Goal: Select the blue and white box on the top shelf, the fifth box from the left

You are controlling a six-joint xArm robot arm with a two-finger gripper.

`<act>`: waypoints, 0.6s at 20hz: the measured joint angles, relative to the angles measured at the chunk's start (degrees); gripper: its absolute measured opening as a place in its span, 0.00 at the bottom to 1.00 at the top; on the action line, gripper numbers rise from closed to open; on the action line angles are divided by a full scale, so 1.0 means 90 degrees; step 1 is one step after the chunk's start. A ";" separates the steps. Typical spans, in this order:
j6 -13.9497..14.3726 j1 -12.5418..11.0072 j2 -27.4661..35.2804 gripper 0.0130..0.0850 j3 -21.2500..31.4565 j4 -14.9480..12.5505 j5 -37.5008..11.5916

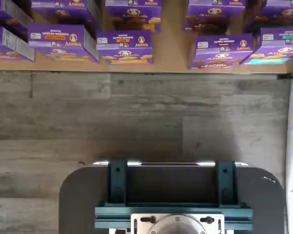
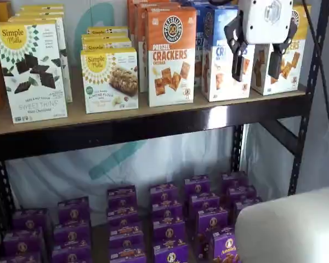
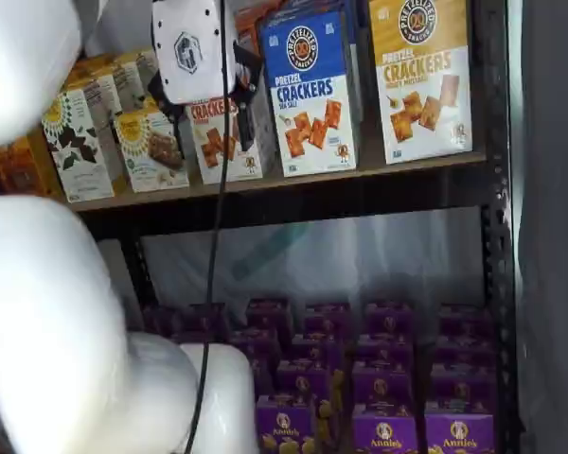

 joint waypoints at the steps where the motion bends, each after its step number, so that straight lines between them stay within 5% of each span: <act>1: -0.0067 -0.0165 0.0013 1.00 0.0010 0.0208 0.0011; 12: 0.0081 -0.0011 0.0052 1.00 0.0129 0.0259 -0.0235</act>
